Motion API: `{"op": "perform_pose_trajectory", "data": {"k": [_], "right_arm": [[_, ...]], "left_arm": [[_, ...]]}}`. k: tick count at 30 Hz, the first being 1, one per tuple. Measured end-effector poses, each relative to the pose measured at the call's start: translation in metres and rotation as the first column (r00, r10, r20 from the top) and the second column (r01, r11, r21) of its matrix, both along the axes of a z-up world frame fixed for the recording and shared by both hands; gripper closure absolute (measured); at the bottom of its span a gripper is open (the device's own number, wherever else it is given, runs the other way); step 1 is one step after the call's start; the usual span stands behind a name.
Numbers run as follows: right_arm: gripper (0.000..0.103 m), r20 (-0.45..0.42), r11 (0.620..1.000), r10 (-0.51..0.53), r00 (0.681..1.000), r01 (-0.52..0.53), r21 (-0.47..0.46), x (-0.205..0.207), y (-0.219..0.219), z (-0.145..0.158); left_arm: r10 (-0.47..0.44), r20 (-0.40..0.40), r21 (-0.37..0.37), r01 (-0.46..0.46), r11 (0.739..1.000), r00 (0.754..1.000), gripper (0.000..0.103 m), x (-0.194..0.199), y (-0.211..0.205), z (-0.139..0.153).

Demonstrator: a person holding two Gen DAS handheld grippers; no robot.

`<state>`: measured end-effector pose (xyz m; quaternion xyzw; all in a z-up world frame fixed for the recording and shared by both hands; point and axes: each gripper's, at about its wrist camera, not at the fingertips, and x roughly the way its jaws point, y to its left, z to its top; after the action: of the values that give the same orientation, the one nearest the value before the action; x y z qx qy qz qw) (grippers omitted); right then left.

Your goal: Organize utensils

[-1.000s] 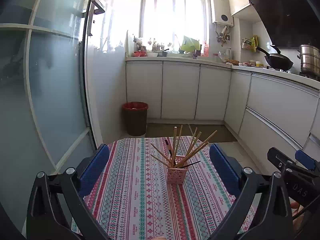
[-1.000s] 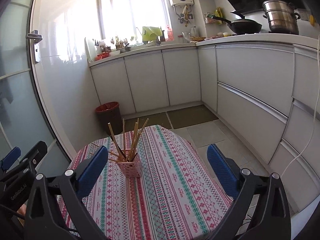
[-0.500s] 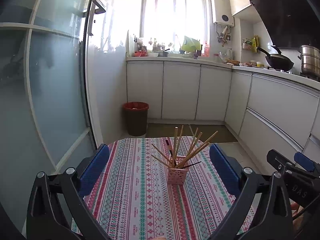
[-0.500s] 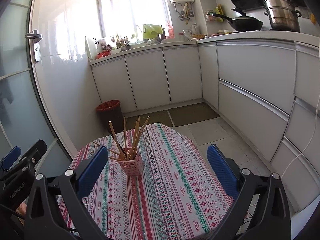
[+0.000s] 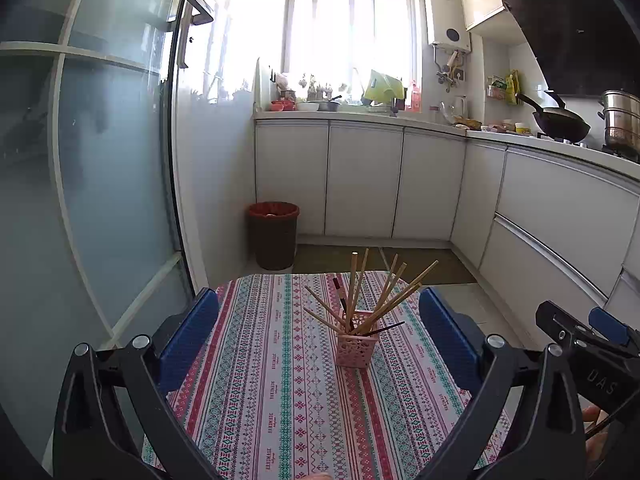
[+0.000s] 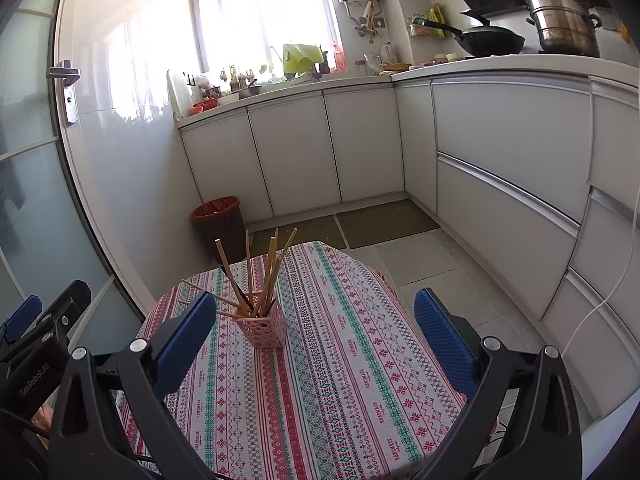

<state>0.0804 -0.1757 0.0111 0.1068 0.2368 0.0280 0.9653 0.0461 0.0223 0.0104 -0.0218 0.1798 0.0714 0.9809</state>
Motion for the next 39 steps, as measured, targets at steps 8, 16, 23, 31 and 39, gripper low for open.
{"op": "perform_pose_trajectory", "data": {"k": [8,16,23,31,39], "right_arm": [[0.006,-0.004,1.000,0.004,1.000,-0.004,-0.001,0.0008,0.0004,-0.0004],[0.006,-0.010,1.000,0.005,1.000,-0.005,0.000,0.0018,0.0007,-0.0014],[0.006,-0.013,1.000,0.007,1.000,-0.007,0.001,0.0021,0.0018,-0.0020],[0.006,-0.021,1.000,0.007,1.000,-0.007,0.000,0.0038,0.0011,-0.0035],[0.006,-0.029,1.000,0.009,1.000,-0.009,0.004,0.0042,0.0006,-0.0053]], "left_arm": [[0.000,-0.004,-0.002,0.000,1.000,1.000,0.007,0.0002,0.0007,-0.0003],[0.000,-0.010,-0.004,0.000,1.000,1.000,0.007,0.0023,0.0009,-0.0021],[-0.004,-0.013,-0.007,0.004,1.000,1.000,0.007,0.0020,0.0007,-0.0033],[-0.001,-0.018,-0.005,0.001,1.000,1.000,0.007,0.0029,-0.0002,-0.0037],[0.003,-0.021,0.000,-0.003,1.000,1.000,0.007,0.0038,0.0010,-0.0049]]}}
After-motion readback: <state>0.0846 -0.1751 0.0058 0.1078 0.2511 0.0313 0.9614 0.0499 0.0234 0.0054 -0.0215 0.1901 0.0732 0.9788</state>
